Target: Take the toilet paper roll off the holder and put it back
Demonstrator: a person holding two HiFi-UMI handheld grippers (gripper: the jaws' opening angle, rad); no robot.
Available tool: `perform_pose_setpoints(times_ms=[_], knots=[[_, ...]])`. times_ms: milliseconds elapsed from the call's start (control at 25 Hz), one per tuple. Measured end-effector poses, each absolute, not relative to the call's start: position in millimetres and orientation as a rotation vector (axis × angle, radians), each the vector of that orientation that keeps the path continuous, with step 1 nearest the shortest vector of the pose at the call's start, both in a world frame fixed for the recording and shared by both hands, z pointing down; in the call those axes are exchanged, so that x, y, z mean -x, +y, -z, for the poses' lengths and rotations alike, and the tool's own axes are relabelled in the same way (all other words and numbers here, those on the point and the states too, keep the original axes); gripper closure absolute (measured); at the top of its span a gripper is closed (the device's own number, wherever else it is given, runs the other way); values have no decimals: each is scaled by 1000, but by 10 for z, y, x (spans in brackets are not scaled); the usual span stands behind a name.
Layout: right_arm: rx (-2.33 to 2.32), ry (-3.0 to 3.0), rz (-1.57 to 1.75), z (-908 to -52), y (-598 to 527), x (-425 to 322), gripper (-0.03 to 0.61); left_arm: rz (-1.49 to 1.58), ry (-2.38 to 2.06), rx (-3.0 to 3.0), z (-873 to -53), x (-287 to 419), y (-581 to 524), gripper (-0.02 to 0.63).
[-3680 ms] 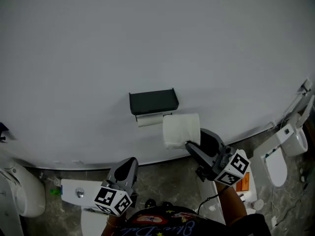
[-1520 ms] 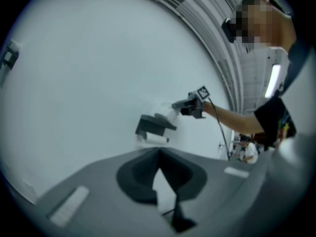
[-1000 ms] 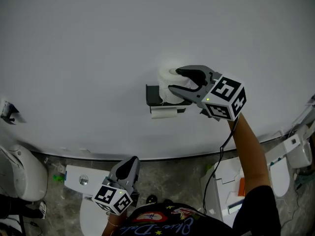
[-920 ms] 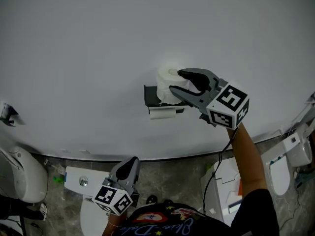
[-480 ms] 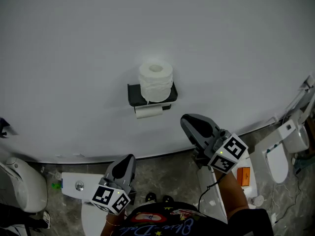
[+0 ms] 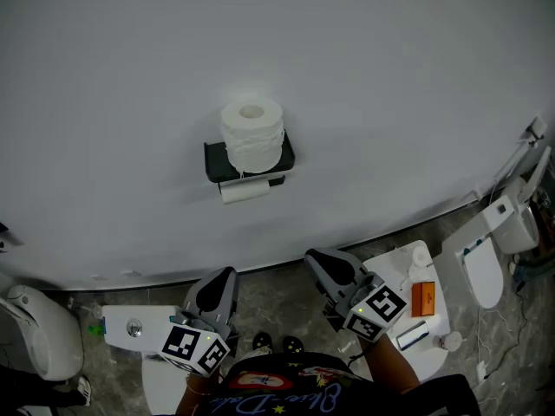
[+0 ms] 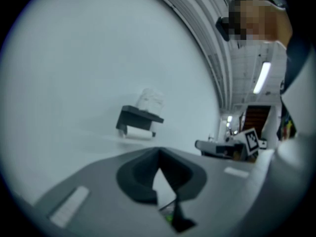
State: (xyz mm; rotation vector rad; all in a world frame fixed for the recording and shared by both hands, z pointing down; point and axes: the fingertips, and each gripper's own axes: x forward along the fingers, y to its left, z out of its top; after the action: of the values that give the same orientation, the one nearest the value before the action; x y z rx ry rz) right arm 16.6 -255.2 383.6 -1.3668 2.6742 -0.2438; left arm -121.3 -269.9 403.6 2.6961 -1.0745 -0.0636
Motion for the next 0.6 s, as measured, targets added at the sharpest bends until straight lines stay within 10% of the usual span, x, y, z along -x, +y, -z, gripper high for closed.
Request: perform_pose_setpoints(times_ms=[600], knots=[[1358,2628,388,-4047,-2464,-198,563,51,-1086,-2687,-4057,1249,-2714,615]])
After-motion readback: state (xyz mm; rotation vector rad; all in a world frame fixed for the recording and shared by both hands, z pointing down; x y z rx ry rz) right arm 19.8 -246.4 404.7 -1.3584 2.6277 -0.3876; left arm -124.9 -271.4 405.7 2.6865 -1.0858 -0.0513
